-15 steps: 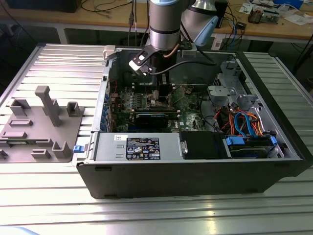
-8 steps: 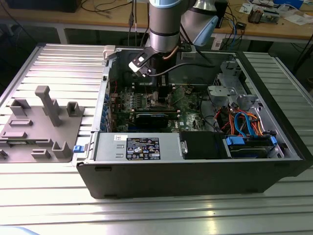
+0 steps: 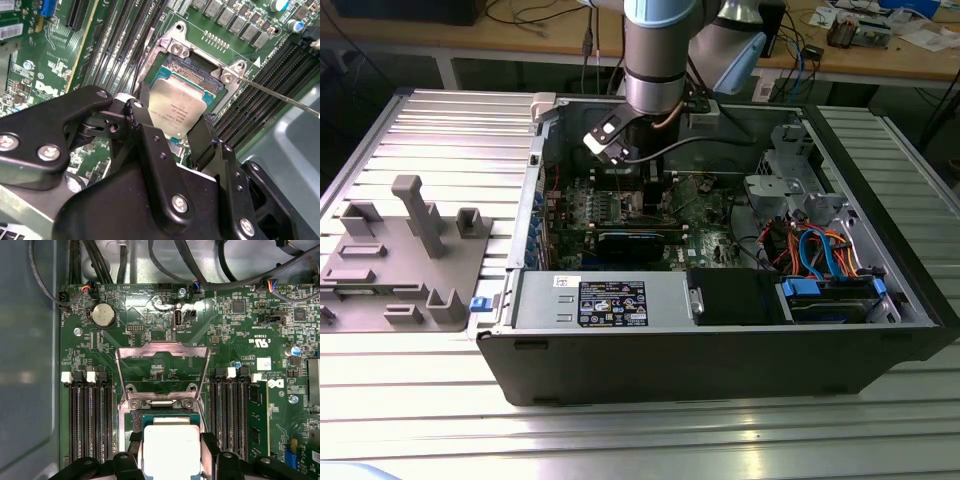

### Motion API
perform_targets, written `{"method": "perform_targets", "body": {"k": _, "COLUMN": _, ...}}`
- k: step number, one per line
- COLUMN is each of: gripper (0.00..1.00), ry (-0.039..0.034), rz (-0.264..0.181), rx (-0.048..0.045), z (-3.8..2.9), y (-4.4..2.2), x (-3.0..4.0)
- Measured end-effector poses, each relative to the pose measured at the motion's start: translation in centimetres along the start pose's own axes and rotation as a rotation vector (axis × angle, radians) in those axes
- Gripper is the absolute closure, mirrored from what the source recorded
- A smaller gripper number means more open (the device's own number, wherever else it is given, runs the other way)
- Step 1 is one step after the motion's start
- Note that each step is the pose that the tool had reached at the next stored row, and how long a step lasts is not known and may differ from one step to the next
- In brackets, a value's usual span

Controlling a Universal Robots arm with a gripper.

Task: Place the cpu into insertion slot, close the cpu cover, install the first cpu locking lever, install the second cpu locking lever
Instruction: 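Place the cpu into insertion slot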

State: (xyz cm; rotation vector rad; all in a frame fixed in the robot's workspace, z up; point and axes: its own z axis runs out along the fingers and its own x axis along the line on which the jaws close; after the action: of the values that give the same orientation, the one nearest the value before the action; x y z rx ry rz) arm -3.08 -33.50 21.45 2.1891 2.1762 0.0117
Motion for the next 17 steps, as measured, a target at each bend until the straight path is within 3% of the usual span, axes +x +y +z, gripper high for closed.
{"method": "perform_targets", "body": {"k": 17, "gripper": 0.45, "ry": 0.0004, "rz": -0.003, "rx": 0.0000, "z": 0.44, "y": -0.11, "x": 0.10}}
